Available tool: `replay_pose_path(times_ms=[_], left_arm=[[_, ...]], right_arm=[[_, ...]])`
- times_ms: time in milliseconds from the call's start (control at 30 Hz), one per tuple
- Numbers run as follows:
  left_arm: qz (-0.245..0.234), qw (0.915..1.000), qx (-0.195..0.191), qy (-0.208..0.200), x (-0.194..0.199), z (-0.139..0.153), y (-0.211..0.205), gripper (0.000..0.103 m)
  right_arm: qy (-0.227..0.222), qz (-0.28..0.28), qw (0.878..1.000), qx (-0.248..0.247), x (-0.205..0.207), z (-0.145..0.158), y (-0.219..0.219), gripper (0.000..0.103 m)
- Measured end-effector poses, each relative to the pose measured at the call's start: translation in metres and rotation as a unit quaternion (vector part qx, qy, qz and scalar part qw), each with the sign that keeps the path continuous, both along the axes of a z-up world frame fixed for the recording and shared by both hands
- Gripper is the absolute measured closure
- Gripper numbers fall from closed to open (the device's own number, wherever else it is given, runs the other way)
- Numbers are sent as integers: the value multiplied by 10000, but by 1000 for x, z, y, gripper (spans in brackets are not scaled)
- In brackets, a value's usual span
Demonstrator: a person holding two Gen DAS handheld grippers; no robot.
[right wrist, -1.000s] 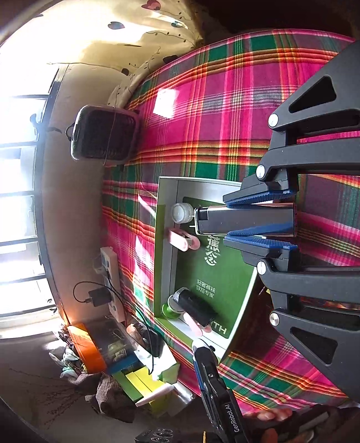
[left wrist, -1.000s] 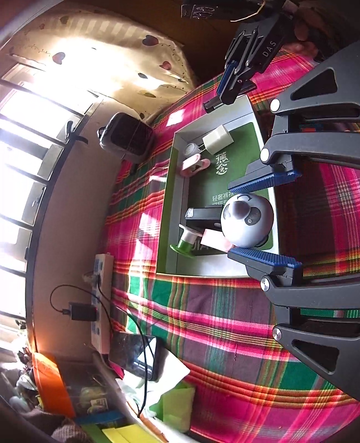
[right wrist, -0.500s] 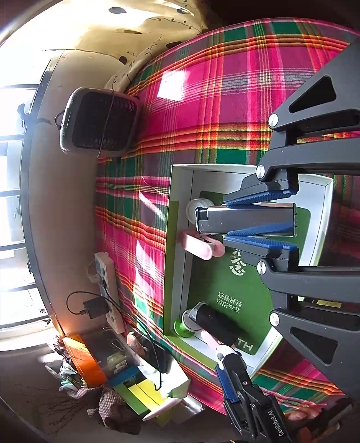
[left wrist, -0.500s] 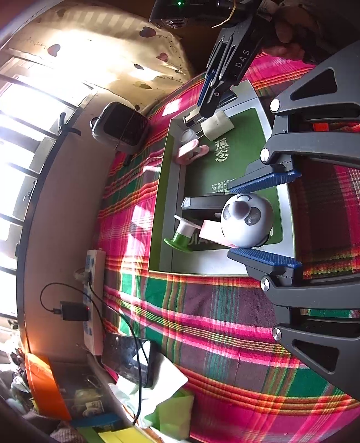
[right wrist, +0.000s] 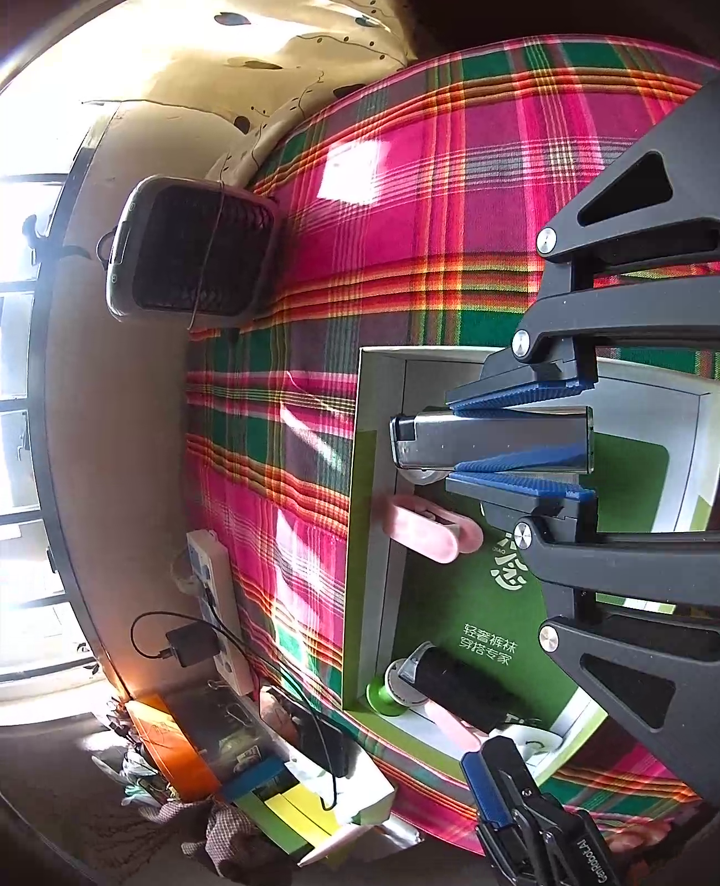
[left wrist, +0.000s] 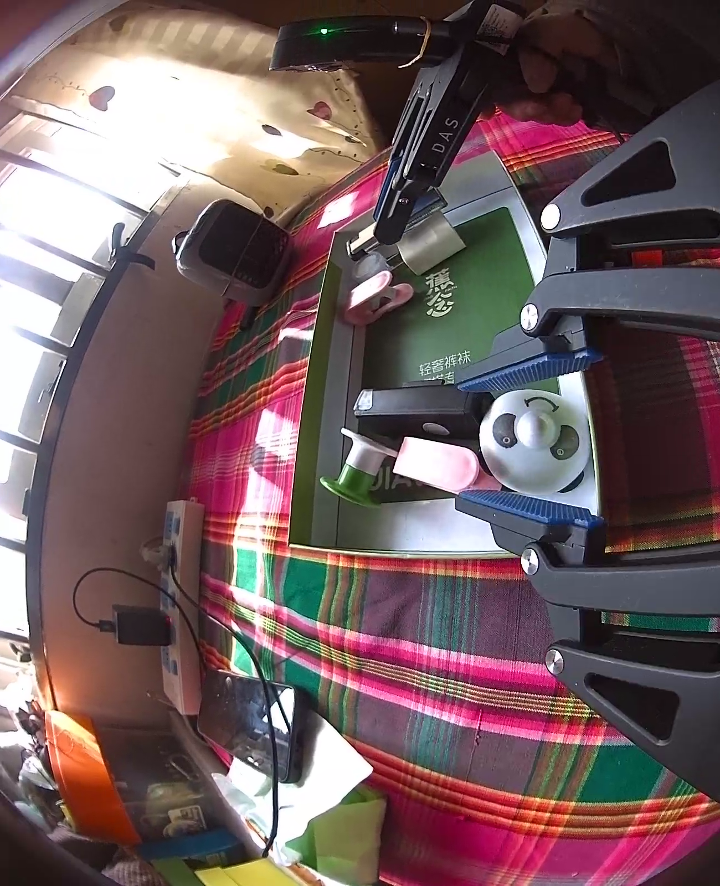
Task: Organize rigid objects
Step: 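Lower and open the left tool on the toy while the right tool releases the lighter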
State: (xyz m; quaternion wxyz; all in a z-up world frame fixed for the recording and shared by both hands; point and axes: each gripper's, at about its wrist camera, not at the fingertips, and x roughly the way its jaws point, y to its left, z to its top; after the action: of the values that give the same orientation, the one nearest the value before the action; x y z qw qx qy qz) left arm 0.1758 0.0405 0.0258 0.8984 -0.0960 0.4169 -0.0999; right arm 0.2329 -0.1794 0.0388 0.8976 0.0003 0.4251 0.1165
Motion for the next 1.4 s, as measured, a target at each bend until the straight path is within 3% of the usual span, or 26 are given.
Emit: replay_pose_path(times_ms=[1067,1400], left_arm=[[21,10000,4,5,0,0,-1,67],[28,10000,62,24,-1,0,-1,67]], right_arm=[[-52,22,10000,52,2,-6,2,78],[-106,-21,9999,98,-1,-4,0,71]])
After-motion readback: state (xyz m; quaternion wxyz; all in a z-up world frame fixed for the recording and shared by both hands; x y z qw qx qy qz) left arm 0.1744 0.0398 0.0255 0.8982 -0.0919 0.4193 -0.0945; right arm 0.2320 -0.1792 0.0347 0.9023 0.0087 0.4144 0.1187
